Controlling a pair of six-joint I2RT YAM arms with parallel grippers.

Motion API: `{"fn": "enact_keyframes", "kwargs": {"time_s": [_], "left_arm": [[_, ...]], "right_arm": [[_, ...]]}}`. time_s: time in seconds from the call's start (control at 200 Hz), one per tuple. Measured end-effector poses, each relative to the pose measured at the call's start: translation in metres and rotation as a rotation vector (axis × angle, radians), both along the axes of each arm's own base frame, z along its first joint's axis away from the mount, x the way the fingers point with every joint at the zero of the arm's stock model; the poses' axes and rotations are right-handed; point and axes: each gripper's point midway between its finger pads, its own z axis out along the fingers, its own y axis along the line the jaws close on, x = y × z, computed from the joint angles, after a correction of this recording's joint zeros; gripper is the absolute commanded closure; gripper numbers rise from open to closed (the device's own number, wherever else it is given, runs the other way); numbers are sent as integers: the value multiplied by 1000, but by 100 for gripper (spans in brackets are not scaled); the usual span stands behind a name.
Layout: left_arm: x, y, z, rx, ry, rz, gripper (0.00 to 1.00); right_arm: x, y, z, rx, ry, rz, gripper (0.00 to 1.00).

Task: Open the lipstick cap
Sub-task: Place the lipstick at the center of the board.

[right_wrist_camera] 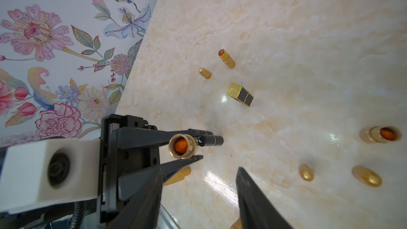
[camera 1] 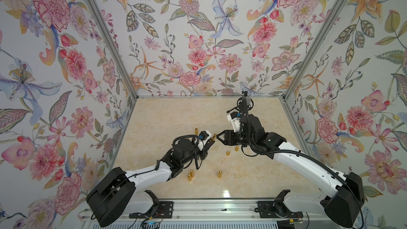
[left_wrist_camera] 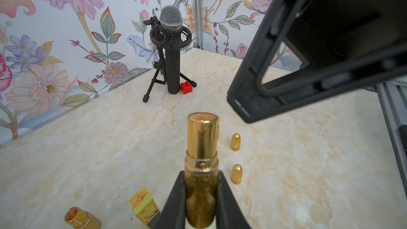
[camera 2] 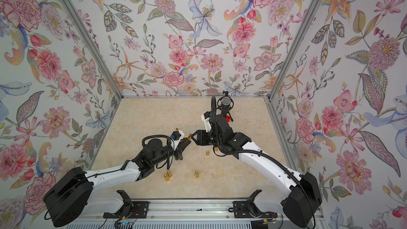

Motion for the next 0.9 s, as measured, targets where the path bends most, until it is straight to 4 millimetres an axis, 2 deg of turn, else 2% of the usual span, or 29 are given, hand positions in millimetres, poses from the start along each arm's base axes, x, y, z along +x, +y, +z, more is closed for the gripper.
{"fn": "enact_keyframes", "kwargs": {"time_s": [0.395,0.67,0.901], "left_arm": [[-3,-4,2,-7,0,-30,91],[-4,-4,-1,3,11,-33,91],[-4,-4,-2,8,16,-30,91]], "right_arm": [[9,24,-9,38,45,28,59],[14,29,-11,40,44,29,68],[14,30,-9,46,40,32,70]]}}
